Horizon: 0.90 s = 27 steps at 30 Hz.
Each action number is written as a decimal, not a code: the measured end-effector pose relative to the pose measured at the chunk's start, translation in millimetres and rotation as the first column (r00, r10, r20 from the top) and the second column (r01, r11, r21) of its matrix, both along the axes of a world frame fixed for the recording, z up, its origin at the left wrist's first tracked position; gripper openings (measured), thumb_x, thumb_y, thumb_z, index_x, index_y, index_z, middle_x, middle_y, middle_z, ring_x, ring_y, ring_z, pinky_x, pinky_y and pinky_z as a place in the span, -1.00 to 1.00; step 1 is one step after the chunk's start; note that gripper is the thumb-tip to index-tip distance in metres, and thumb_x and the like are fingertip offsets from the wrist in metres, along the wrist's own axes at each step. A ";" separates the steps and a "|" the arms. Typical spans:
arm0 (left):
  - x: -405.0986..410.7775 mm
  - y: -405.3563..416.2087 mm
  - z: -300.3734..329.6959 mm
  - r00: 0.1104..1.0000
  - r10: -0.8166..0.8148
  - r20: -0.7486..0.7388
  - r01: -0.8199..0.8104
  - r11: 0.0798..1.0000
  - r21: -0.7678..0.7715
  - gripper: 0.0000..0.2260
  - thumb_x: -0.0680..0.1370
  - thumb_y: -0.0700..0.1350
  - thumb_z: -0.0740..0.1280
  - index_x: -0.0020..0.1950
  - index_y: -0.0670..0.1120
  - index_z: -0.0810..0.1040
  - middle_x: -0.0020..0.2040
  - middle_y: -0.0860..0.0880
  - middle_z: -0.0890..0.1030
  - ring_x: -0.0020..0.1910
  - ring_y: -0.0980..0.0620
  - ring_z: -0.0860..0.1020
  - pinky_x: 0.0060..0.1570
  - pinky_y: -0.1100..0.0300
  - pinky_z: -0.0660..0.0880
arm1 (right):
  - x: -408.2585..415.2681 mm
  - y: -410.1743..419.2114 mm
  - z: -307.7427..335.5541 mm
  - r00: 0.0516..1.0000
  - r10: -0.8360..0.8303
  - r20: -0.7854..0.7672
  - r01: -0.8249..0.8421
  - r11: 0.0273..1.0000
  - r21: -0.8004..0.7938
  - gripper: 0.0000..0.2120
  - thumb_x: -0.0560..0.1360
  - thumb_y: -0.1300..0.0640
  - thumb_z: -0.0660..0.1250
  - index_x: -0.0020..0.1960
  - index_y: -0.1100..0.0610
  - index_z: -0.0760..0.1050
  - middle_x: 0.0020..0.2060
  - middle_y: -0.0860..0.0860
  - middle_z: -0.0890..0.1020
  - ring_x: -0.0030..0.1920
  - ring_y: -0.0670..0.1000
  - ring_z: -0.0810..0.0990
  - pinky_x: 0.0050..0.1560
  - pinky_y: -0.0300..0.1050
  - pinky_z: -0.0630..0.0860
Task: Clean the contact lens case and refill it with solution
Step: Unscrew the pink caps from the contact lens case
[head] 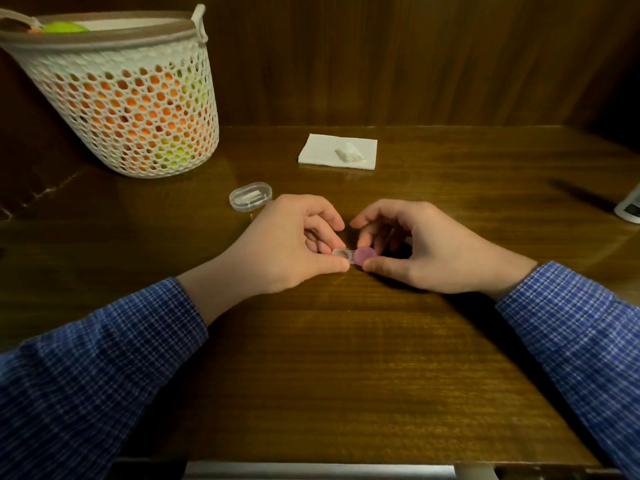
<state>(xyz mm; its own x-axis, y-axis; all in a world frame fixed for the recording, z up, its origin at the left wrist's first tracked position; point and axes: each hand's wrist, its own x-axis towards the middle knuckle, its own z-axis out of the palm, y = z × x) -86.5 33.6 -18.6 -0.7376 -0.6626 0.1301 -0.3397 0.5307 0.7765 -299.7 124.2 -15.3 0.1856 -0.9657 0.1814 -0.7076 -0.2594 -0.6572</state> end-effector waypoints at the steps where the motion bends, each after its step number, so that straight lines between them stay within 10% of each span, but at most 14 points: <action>1: 0.2 0.2 0.3 1.000 0.000 -0.003 0.000 1.000 0.002 -0.63 0.39 -0.14 0.65 0.10 0.09 0.62 -0.11 0.22 0.74 -0.14 0.18 0.72 -0.14 0.33 0.65 | 1.4 0.1 -0.5 1.000 -0.014 -0.012 0.013 1.000 -0.018 -0.56 0.46 0.06 0.56 0.30 -0.02 0.53 -0.06 -0.14 0.68 -0.04 -0.16 0.66 -0.05 -0.30 0.61; 12: -1.5 2.3 1.5 1.000 0.004 -0.002 -0.004 1.000 0.000 -0.63 0.39 -0.14 0.65 0.09 0.09 0.62 -0.12 0.20 0.74 -0.15 0.19 0.72 -0.17 0.35 0.63 | 2.6 0.3 1.7 1.000 -0.006 0.019 0.006 1.000 0.004 -0.58 0.45 0.15 0.55 0.26 -0.01 0.54 -0.04 -0.10 0.71 0.00 -0.14 0.70 0.10 -0.18 0.64; 18: -1.7 2.7 2.0 1.000 0.011 0.001 -0.011 1.000 -0.005 -0.64 0.38 -0.13 0.65 0.09 0.07 0.62 -0.13 0.21 0.74 -0.17 0.20 0.72 -0.18 0.36 0.62 | 5.3 0.8 -0.8 0.995 -0.095 -0.034 0.093 0.993 -0.067 -0.56 0.36 -0.11 0.58 0.18 -0.04 0.57 -0.11 -0.14 0.68 -0.08 -0.20 0.65 -0.07 -0.25 0.63; 27: -1.7 2.4 2.0 1.000 0.014 0.007 -0.014 1.000 0.003 -0.63 0.38 -0.14 0.65 0.09 0.08 0.62 -0.13 0.19 0.74 -0.16 0.19 0.72 -0.15 0.32 0.65 | 1.4 0.7 3.8 0.999 -0.011 0.045 0.010 1.000 0.014 -0.57 0.41 0.16 0.58 0.22 0.05 0.53 -0.07 -0.06 0.72 -0.04 -0.09 0.72 0.05 -0.15 0.66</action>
